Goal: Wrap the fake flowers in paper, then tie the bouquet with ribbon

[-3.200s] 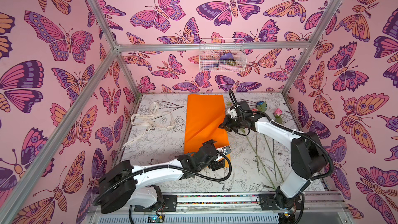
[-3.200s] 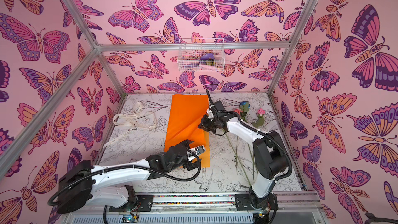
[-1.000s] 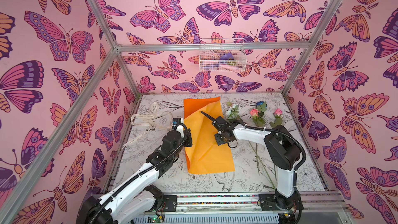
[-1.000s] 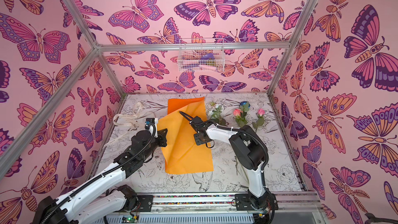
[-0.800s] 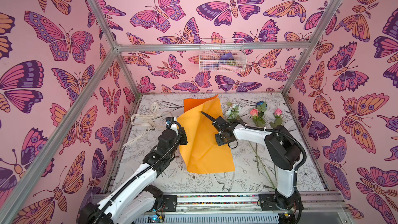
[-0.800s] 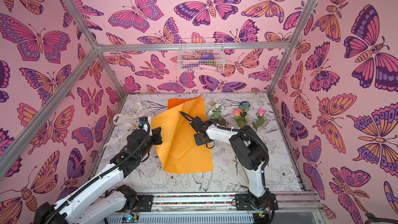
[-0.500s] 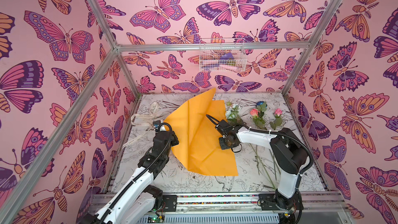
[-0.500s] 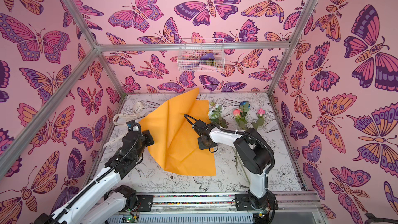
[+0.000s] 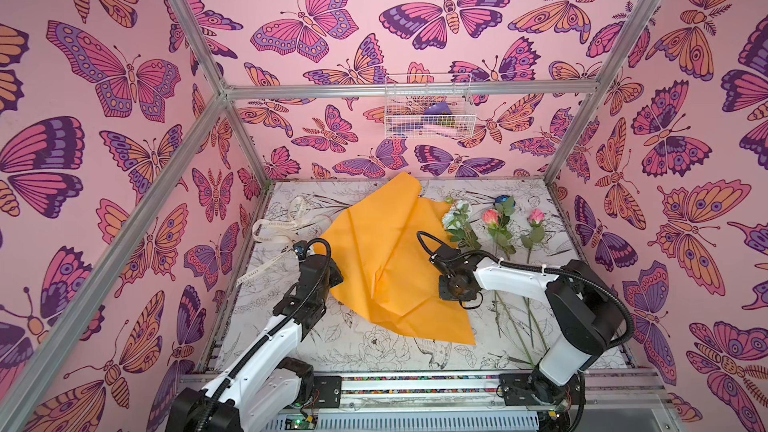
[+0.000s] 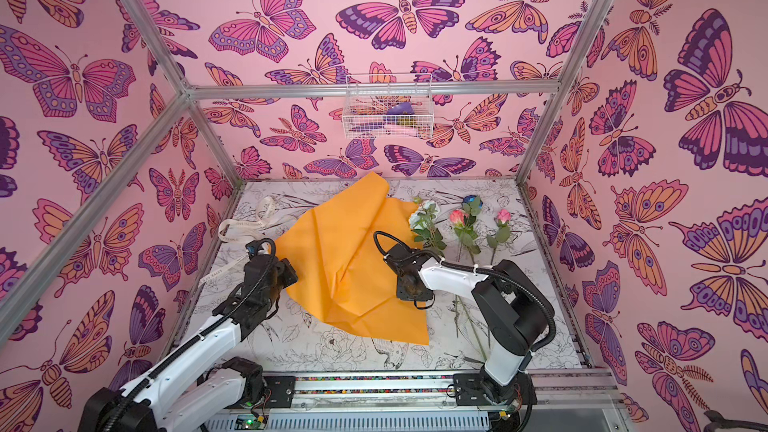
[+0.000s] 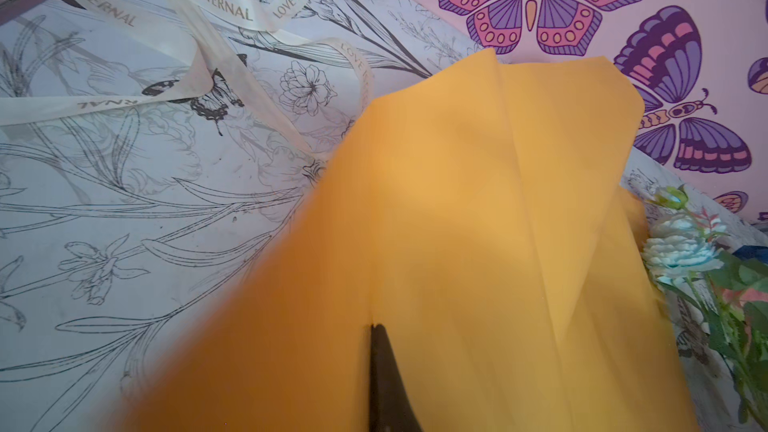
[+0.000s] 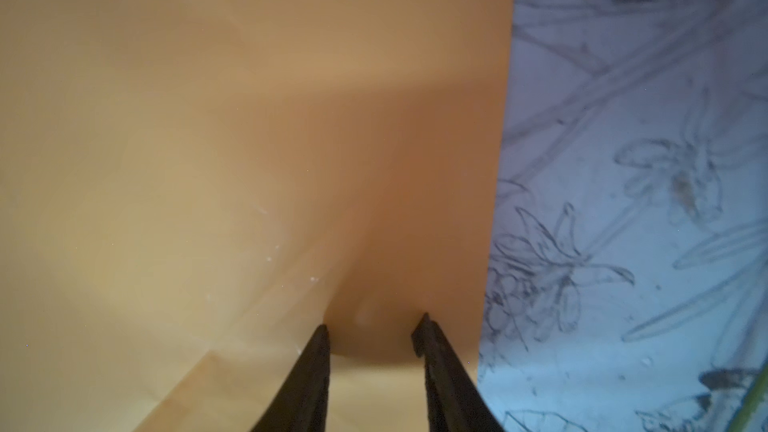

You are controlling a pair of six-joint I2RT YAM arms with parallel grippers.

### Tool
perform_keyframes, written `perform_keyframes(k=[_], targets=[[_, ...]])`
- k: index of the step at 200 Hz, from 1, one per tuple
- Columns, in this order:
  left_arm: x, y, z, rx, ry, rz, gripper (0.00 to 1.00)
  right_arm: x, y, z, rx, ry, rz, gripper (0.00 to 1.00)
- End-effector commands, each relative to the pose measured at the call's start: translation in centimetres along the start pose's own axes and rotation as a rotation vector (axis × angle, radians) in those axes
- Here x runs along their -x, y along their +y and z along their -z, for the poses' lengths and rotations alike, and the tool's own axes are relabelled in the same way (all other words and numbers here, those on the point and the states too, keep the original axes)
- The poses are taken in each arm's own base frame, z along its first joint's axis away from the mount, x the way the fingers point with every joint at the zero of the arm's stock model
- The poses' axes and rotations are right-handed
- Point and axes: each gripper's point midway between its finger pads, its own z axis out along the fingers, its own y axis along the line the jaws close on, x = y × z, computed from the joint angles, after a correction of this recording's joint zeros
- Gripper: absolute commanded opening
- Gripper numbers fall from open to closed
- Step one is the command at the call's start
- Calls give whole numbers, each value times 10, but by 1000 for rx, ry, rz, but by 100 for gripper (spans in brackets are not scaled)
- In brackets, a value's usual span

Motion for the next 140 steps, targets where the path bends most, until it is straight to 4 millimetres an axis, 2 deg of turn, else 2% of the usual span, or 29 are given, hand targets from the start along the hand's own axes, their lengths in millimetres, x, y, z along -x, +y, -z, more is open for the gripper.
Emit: perform_keyframes(k=[1,31,36,54,88,113,139,140], targets=[[9,-12,-1,-77,-55,0,0,-24,-38,-6,-121,36,-94,39],[23,-20,-9,-100,-132,-43,0,-7,-42,7,-94,-37,-152,36],[26,-22,-11,-104,-141,-49,0,-1,-42,16,-74,-69,-166,36],[34,-23,-18,-80,-164,-81,0,9,-41,28,-42,-122,-179,37],[50,-11,-14,-13,-233,-113,0,38,-22,57,49,-215,-112,51],[57,-5,-10,13,-242,-115,0,67,-3,77,86,-266,-24,54],[59,-7,-7,-4,-235,-108,0,101,22,86,117,-293,73,58],[59,-7,-7,-5,-235,-109,0,101,23,82,110,-284,78,58]])
